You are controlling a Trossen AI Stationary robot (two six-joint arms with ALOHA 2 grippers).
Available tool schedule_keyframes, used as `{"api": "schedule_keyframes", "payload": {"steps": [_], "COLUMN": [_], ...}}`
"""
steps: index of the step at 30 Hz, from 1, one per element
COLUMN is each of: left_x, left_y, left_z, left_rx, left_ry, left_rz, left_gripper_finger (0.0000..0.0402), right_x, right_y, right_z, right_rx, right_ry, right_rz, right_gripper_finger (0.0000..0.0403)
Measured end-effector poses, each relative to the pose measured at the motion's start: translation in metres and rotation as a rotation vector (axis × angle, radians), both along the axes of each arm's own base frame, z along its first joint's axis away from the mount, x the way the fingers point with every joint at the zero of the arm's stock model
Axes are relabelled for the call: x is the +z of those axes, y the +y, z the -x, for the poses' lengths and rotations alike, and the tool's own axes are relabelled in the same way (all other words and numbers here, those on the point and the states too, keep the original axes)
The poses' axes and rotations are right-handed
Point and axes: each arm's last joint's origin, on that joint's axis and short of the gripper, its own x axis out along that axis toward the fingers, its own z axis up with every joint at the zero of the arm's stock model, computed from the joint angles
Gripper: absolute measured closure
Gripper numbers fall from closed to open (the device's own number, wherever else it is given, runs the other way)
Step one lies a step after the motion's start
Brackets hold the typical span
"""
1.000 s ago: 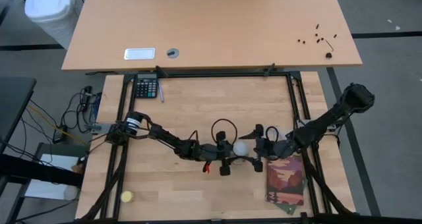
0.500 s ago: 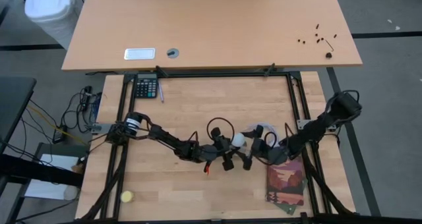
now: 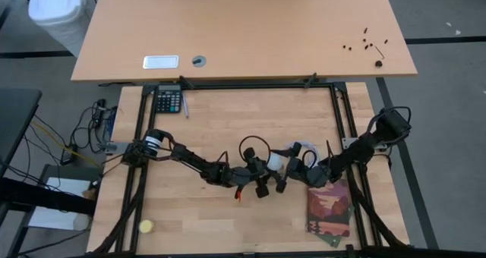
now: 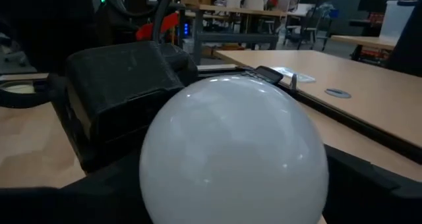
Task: Screw lightbulb
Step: Remove the lightbulb from the lamp socket
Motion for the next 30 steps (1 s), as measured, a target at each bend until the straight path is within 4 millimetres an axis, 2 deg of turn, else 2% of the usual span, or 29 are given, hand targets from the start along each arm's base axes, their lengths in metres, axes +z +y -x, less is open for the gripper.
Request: {"api": "schedule_keyframes", "payload": {"steps": [15, 30], "left_x": [0.0004, 0.0016], "left_y": [-0.0001, -0.0039], "left_z": [-0.0001, 0.0001], "left_rx": [0.000, -0.043], "left_ry": [-0.004, -0.002], "left_rz": [0.001, -0.012], "left_gripper_finger": [0.0211, 0.0211], "right_x": [-0.0002, 0.0016], "right_y": [-0.0008, 0.0043], "right_z": [-0.0011, 0.0002], "right_rx": [0.028, 0.075], "right_ry": [0.011, 0.019], "right_rz": [0.012, 0.058], "right_gripper_finger": [0.0155, 0.0155]}}
